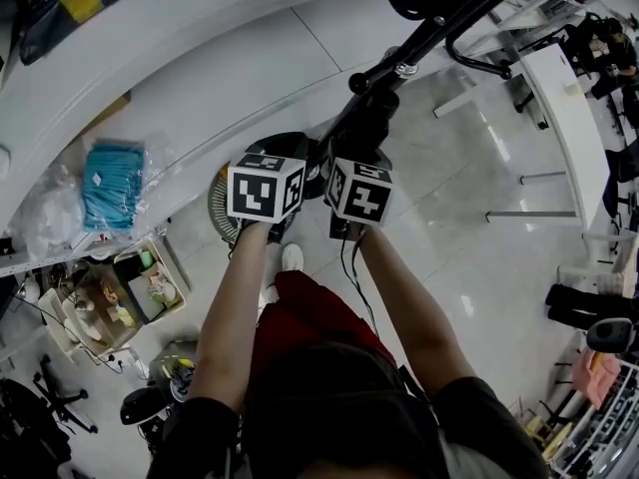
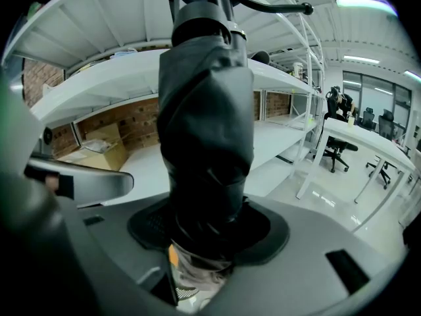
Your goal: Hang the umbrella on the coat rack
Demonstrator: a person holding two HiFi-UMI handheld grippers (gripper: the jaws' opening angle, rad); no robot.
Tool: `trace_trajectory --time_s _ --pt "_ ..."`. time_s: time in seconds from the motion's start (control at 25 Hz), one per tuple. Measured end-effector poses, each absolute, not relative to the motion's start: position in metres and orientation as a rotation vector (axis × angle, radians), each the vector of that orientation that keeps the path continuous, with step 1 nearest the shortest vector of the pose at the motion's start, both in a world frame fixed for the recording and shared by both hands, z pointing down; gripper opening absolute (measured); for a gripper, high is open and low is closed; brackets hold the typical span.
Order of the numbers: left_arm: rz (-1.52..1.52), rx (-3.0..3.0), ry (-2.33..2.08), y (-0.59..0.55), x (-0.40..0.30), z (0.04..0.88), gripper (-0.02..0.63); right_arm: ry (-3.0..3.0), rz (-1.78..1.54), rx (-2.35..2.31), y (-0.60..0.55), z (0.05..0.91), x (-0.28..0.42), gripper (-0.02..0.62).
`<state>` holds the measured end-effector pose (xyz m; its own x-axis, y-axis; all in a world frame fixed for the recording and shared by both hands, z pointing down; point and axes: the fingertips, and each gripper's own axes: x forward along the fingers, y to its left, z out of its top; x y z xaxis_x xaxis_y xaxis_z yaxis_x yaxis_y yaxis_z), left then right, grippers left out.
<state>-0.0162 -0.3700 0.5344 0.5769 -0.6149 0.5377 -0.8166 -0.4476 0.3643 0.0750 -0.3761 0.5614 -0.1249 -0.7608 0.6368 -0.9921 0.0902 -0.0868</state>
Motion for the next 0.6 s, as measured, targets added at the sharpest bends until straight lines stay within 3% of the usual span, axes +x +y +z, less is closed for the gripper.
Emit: trace_trajectory --time_s 0.6 --pt "0.503 2.189 -1.182 -0.373 -0.023 0.550 0.011 -2.068 0.705 1.677 -0.383 0.563 0.065 0.225"
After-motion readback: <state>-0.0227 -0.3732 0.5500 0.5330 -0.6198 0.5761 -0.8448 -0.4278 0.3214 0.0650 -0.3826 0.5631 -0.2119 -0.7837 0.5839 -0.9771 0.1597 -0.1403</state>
